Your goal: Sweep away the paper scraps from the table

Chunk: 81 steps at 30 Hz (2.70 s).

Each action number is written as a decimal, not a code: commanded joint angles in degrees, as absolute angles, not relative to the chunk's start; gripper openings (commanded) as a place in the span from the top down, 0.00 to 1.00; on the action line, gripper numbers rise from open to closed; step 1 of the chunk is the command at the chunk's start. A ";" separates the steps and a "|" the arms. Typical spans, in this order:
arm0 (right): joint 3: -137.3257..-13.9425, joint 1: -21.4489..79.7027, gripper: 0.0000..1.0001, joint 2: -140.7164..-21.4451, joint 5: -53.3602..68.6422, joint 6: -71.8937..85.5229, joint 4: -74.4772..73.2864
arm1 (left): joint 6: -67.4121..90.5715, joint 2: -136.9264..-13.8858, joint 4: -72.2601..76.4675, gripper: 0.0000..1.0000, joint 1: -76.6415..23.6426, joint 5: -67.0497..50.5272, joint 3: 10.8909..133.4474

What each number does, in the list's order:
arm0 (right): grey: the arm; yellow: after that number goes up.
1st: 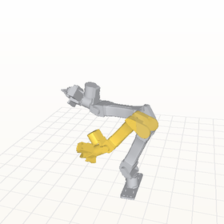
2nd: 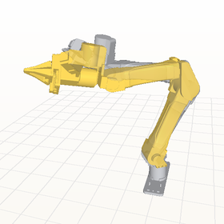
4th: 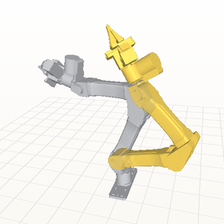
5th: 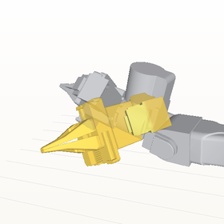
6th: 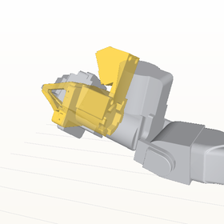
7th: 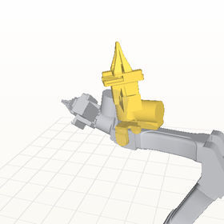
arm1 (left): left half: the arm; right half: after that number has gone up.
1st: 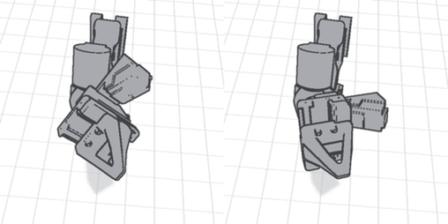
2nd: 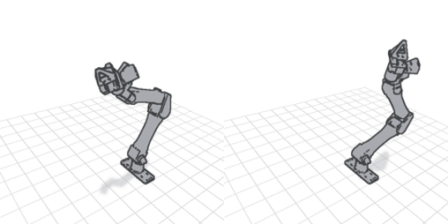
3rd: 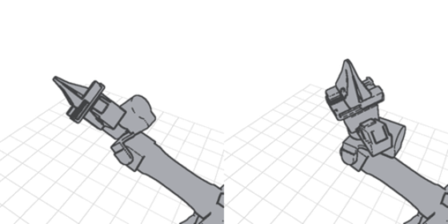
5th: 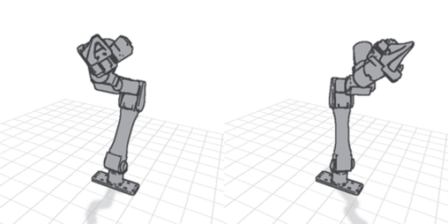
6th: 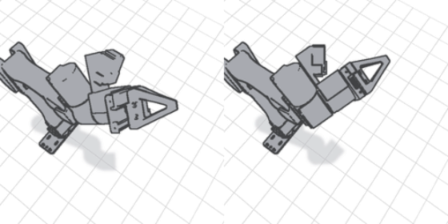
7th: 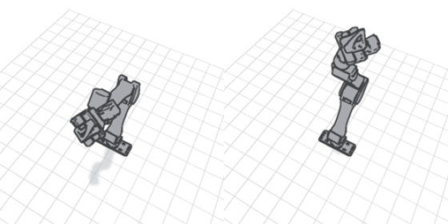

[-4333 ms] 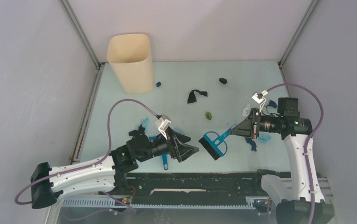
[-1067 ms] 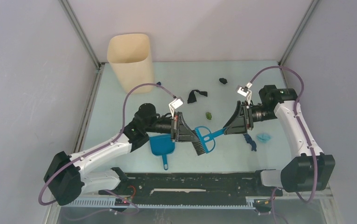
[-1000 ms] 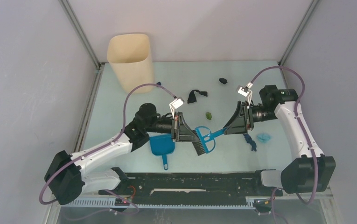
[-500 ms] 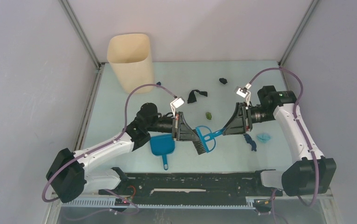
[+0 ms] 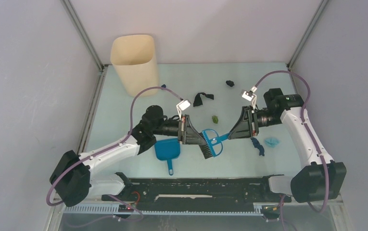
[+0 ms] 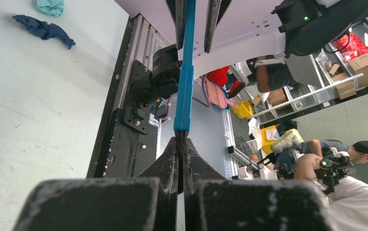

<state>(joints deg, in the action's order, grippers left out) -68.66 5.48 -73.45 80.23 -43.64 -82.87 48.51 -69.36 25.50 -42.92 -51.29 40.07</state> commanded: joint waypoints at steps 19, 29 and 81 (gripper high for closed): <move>-65.89 1.10 1.00 -74.65 77.57 -37.43 -74.90 | 42.63 -67.44 13.80 0.51 -40.65 -42.19 42.01; -51.34 -3.55 1.00 -67.92 55.06 -16.49 -43.80 | 49.64 -48.62 -33.51 0.33 -52.33 23.61 41.36; -48.25 -3.57 1.00 -61.35 49.13 -15.86 -39.13 | 49.58 -62.97 -46.68 0.78 -70.31 21.49 39.04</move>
